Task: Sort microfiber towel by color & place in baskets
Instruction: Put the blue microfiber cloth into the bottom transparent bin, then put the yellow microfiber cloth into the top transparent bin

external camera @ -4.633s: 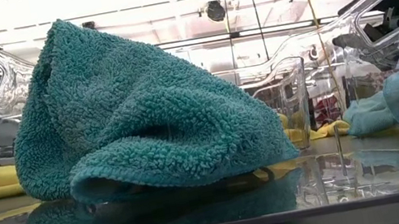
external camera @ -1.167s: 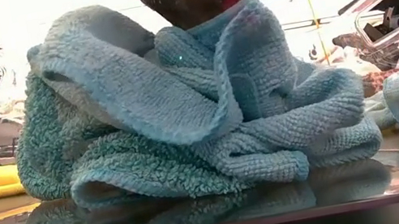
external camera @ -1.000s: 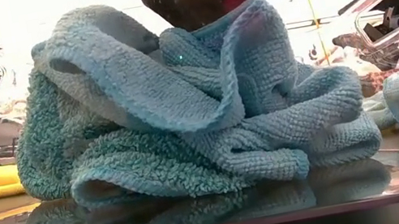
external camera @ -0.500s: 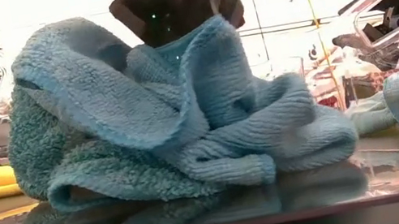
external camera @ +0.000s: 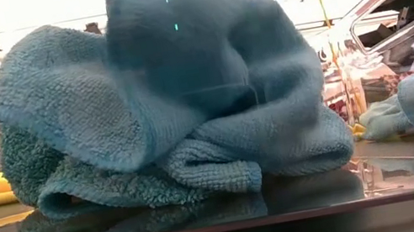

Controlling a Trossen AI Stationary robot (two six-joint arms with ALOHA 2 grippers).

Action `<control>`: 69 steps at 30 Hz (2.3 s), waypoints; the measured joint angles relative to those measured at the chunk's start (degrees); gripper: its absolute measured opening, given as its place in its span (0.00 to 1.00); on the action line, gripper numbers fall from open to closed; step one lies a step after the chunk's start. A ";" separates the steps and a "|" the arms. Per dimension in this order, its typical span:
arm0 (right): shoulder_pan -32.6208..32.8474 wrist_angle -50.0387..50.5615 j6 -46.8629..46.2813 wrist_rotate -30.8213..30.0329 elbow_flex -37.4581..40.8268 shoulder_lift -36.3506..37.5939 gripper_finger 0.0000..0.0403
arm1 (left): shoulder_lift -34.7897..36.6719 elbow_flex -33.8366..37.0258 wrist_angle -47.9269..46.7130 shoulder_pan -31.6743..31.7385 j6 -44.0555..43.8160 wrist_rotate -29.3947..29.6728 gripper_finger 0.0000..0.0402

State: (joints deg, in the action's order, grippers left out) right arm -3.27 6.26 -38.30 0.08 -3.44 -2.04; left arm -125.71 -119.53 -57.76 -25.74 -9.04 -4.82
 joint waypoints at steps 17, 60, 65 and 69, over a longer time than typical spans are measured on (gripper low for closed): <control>-0.01 0.00 0.00 0.00 0.00 -0.02 0.53 | 20.99 -5.70 -18.24 -2.82 -9.45 0.64 0.55; -0.01 0.00 0.00 0.00 0.00 -0.02 0.53 | 24.26 49.42 0.90 -35.21 -54.71 6.32 0.55; 0.00 0.00 0.00 0.00 0.00 -0.02 0.53 | 24.26 55.52 7.77 -36.41 -59.51 5.67 0.55; -0.01 0.00 0.00 0.00 0.00 -0.02 0.53 | 24.26 58.91 11.33 -36.40 -62.90 4.87 0.54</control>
State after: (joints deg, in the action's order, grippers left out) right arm -3.28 6.26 -38.30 0.08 -3.44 -2.07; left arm -101.45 -60.62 -46.43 -62.13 -71.94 0.05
